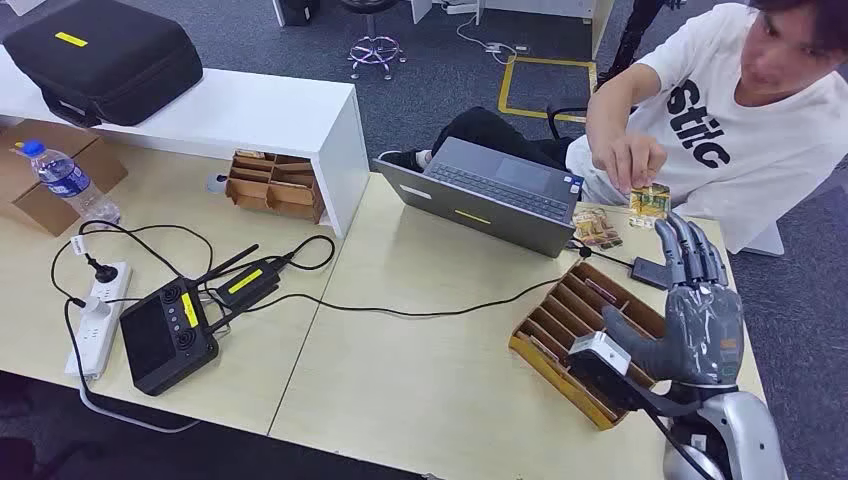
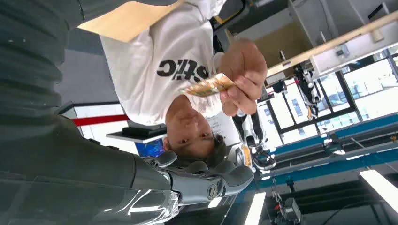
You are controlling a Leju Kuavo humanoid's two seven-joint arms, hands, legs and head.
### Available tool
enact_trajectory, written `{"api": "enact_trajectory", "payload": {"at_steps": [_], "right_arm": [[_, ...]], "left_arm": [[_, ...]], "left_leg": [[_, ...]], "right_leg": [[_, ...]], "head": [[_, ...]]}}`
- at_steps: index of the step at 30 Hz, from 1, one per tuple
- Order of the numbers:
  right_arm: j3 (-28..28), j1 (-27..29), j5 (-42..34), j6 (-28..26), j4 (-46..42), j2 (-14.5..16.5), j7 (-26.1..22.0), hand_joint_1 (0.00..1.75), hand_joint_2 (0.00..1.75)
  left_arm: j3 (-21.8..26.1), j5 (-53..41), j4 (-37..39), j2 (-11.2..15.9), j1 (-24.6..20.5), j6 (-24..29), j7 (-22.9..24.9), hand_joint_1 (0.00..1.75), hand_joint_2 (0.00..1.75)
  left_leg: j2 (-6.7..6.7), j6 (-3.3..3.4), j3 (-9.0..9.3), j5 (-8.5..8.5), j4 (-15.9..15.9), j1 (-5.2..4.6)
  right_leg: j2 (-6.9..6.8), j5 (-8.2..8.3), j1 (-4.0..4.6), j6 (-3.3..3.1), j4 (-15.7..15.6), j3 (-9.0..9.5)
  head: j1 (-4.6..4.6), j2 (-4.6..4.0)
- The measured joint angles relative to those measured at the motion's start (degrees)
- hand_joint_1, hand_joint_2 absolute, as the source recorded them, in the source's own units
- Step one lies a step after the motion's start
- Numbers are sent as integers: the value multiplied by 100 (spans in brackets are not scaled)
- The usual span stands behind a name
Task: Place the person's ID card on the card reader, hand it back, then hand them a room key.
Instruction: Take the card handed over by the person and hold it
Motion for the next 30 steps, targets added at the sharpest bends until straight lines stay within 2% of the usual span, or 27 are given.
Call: {"api": "enact_trajectory", "payload": {"at_steps": [6, 12, 27, 28, 29, 30], "right_arm": [[1, -366, 212, -32, 267, 62, 95, 0, 175], [0, -776, 416, -234, 461, 251, 161, 0, 175], [-15, -834, 445, -330, 473, 405, 136, 2, 175], [-16, -834, 445, -330, 473, 405, 135, 11, 175], [-16, -834, 445, -330, 473, 405, 135, 31, 175], [-17, -834, 445, -330, 473, 405, 135, 67, 175]], "left_arm": [[-122, 0, 0, 15, 1, -18, -3, 0, 0], [-262, 0, 1, 16, -4, -30, -14, 0, 0], [-331, 0, 0, 10, -2, -30, -14, 0, 0], [-331, 0, 0, 10, -2, -30, -14, 0, 0], [-331, 0, 1, 10, -2, -30, -14, 0, 0], [-331, 0, 1, 10, -2, -30, -14, 0, 0]], "left_leg": [[-5, 0, -3, 0, 0, 0], [-5, 0, -2, 0, 0, 0], [-5, 0, -3, 0, 0, 0], [-5, 0, -3, 0, 0, 0], [-5, 0, -3, 0, 0, 0], [-5, 0, -3, 0, 0, 0]], "right_leg": [[-2, 0, 0, 0, 1, 0], [-2, -1, 0, 0, 1, -3], [-2, -1, 0, 0, 1, -2], [-2, -1, 0, 0, 1, -2], [-2, -1, 0, 0, 1, -2], [-2, -1, 0, 0, 1, -3]], "head": [[-1, 0], [-1, 0], [0, 0], [0, 0], [0, 0], [0, 0]]}}
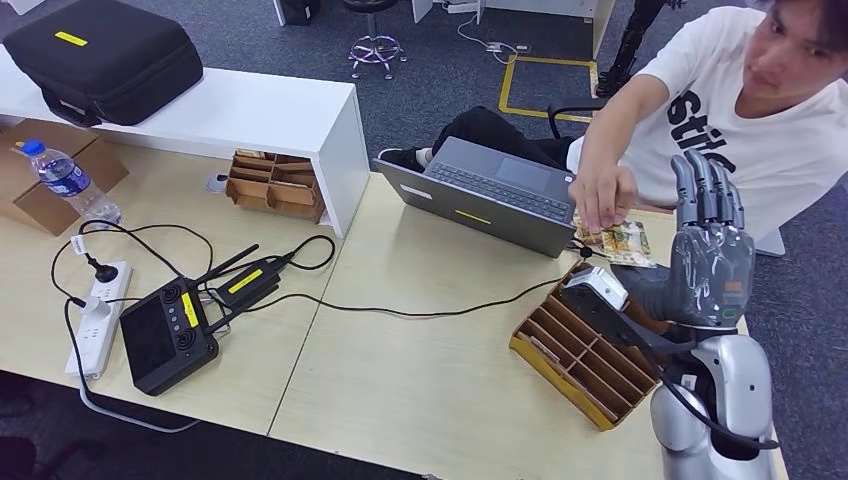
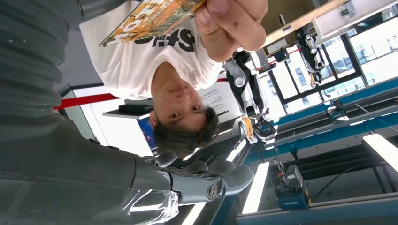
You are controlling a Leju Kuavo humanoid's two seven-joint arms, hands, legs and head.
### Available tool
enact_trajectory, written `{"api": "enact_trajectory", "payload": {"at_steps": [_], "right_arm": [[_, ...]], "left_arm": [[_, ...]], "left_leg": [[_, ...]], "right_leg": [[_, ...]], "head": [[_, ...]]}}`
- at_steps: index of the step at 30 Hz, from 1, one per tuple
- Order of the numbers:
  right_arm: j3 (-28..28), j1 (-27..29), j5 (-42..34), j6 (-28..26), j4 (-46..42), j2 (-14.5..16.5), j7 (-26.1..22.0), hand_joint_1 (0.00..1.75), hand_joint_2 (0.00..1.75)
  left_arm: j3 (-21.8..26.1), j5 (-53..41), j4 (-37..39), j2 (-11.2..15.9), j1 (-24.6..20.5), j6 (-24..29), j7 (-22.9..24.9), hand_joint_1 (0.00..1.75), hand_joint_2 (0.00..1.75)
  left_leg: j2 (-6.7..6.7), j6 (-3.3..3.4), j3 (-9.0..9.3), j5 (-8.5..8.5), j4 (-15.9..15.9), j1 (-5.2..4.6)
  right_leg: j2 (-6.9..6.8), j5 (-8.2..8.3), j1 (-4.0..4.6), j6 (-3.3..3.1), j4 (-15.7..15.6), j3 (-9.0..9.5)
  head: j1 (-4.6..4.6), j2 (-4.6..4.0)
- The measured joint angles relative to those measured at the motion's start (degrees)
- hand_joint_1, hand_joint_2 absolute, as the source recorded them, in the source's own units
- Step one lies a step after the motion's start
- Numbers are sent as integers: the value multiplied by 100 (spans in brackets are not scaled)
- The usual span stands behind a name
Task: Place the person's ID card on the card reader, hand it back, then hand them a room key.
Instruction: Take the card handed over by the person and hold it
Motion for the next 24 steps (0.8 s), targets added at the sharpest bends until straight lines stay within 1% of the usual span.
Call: {"api": "enact_trajectory", "payload": {"at_steps": [1, 2, 3, 4, 15, 24], "right_arm": [[-1, 0, 0, -1, 0, 0, 0, 108, 175], [-1, 1, 1, -2, 0, 0, 0, 143, 175], [-1, 1, 1, -4, 0, 0, 0, 167, 175], [-2, 2, 2, -8, 0, 0, 0, 174, 175], [-55, 12, 42, -45, 3, 57, -175, 175, 175], [-68, 12, 45, -52, 9, 94, -198, 175, 175]], "left_arm": [[0, 0, 0, 0, 0, 0, 0, 0, 0], [0, 0, 0, 0, 0, 0, 0, 0, 0], [-1, 0, 0, 0, 0, 0, 0, 0, 0], [-1, 0, 1, 0, 0, 0, 0, 0, 0], [-51, 0, -1, 0, 0, 0, 0, 0, 0], [-55, 0, 0, -2, 0, 1, 0, 0, 0]], "left_leg": [[0, 0, 0, 0, 0, 0], [0, 0, 0, 0, 0, 0], [0, 0, 0, 0, 0, 0], [0, 0, 0, 0, 0, 0], [0, 0, 0, 0, 0, 0], [0, 0, 0, 0, 0, 0]], "right_leg": [[0, 0, 0, 0, 0, 0], [0, 0, 0, 0, 0, 0], [0, 0, 0, 0, 0, 0], [0, 0, 0, 0, 0, 0], [0, 0, 0, 0, 0, 0], [0, 0, 0, 0, 0, -1]], "head": [[0, 0], [0, 0], [-1, 0], [-1, 0], [0, 0], [-1, 0]]}}
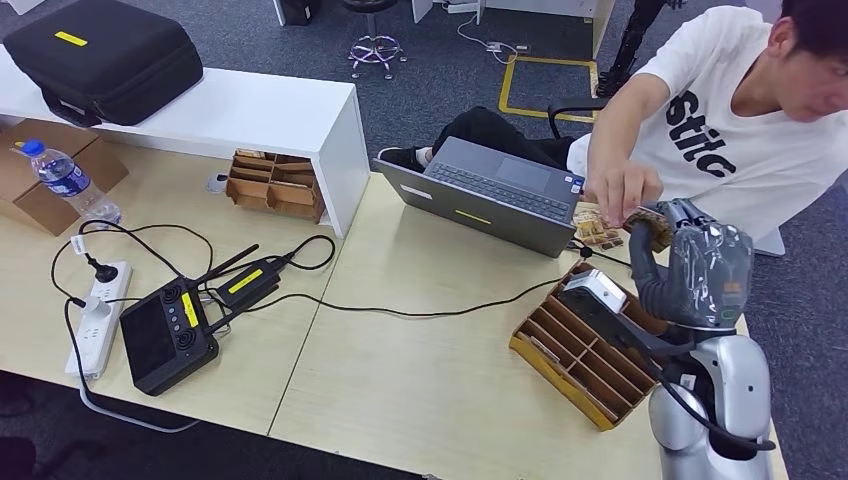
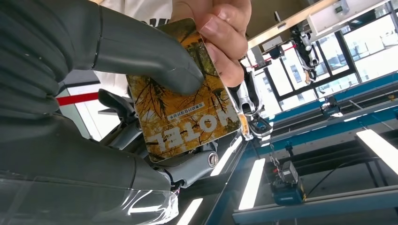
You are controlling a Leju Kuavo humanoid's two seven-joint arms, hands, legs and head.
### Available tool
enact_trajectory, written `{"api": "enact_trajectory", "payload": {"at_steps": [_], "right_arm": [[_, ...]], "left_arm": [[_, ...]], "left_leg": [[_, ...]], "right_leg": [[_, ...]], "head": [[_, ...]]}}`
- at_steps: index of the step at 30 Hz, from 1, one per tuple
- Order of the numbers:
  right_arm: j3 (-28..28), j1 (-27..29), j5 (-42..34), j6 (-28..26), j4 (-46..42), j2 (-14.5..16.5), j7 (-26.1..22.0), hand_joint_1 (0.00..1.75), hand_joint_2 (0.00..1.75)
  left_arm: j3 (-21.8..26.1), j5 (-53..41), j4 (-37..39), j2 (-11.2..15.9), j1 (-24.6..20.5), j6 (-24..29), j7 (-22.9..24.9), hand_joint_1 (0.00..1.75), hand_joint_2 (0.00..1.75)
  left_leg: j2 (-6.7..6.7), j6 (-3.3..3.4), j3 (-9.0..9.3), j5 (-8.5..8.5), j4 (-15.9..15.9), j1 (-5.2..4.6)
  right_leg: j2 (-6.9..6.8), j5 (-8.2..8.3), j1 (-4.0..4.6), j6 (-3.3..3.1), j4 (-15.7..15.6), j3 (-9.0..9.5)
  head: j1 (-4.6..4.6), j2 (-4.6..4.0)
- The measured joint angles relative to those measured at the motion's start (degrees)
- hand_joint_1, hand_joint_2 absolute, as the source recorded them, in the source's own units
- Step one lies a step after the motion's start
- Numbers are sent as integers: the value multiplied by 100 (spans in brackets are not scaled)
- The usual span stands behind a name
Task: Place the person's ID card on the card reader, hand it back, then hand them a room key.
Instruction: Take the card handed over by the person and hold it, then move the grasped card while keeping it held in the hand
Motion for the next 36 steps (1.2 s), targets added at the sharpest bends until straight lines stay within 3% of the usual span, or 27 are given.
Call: {"api": "enact_trajectory", "payload": {"at_steps": [11, 36], "right_arm": [[-80, 271, -451, 39, -68, 9, -234, 175, 175], [-146, 513, -572, 23, -263, 1, -329, 175, 175]], "left_arm": [[0, 7, 1, 0, 5, 26, 0, 0, 0], [3, 18, 0, 0, 8, 48, 1, 0, 0]], "left_leg": [[-1, 0, 0, 0, 0, 0], [-1, 0, -1, -1, 0, 0]], "right_leg": [[0, 0, 0, 0, 0, -1], [-1, -1, 0, 0, -1, -3]], "head": [[-1, 0], [0, 0]]}}
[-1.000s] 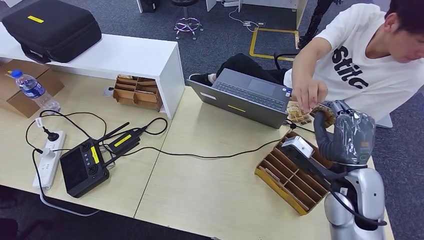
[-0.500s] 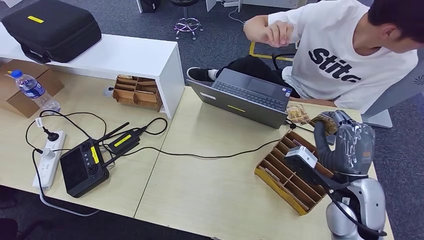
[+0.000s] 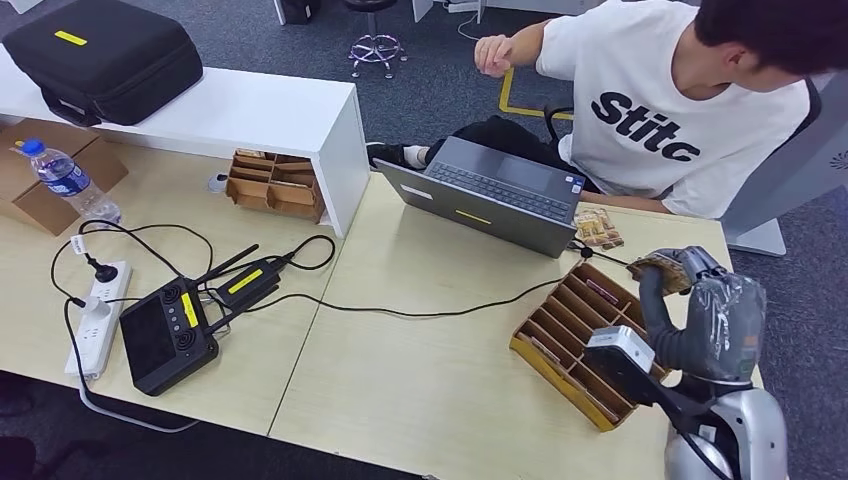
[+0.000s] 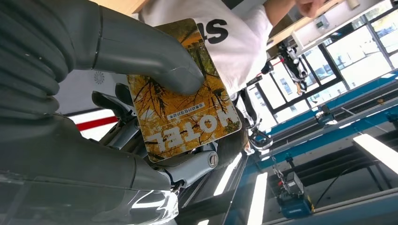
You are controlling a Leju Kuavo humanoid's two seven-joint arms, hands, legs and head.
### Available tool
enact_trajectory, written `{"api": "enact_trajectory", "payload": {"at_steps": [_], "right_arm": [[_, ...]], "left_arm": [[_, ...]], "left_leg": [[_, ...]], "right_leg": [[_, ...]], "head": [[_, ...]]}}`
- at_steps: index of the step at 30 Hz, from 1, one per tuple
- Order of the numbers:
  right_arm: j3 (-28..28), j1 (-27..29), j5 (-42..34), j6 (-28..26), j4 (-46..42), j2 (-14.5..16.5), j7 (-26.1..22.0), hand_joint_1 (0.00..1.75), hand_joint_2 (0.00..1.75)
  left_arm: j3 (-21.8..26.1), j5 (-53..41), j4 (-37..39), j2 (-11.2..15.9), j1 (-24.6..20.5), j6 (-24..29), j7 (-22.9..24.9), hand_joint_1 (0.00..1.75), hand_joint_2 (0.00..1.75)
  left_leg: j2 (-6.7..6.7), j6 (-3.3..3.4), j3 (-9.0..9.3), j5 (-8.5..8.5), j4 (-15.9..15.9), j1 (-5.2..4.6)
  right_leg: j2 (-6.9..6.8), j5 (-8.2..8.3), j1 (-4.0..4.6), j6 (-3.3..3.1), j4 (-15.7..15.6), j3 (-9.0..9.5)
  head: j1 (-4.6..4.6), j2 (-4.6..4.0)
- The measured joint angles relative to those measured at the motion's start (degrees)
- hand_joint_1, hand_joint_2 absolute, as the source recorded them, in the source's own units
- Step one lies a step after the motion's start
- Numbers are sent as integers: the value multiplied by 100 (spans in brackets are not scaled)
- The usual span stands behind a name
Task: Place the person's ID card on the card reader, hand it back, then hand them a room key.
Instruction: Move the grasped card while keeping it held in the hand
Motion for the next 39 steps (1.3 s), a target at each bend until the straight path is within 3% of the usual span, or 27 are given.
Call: {"api": "enact_trajectory", "payload": {"at_steps": [5, 9, 21, 28, 39], "right_arm": [[-614, 1544, -1255, -42, -1102, -132, -706, 175, 175], [-916, 2039, -1421, -37, -1412, -132, -876, 175, 175], [-1146, 2303, -1410, 99, -1624, -138, -762, 175, 175], [-1739, 2831, -1724, 370, -1627, -191, -1033, 175, 175], [-2210, 2935, -1624, 947, -1505, -201, -1017, 175, 175]], "left_arm": [[226, 121, -1, -2, 36, 161, 97, 0, 0], [330, 137, -1, -7, 36, 181, 104, 0, 0], [436, 193, -1, -16, 33, 208, 119, 0, 0], [602, 283, -1, -16, 51, 283, 146, 0, 0], [732, 258, -1, -16, 48, 287, 150, 0, 0]], "left_leg": [[-4, 2, -6, -11, 0, -1], [-1, 3, -7, -11, -1, -1], [-2, 1, 0, -9, 0, 0], [-6, 4, -5, -16, 0, -2], [-5, 3, -1, -16, 0, 0]], "right_leg": [[-6, -8, 0, 3, -3, -2], [-3, -8, 0, 2, -3, -2], [-5, -7, 0, 1, -3, 1], [-7, -15, -2, 7, -4, 1], [-7, -16, -1, 9, -3, 3]], "head": [[-1, 0], [0, 0], [0, 0], [-1, 0], [-1, 0]]}}
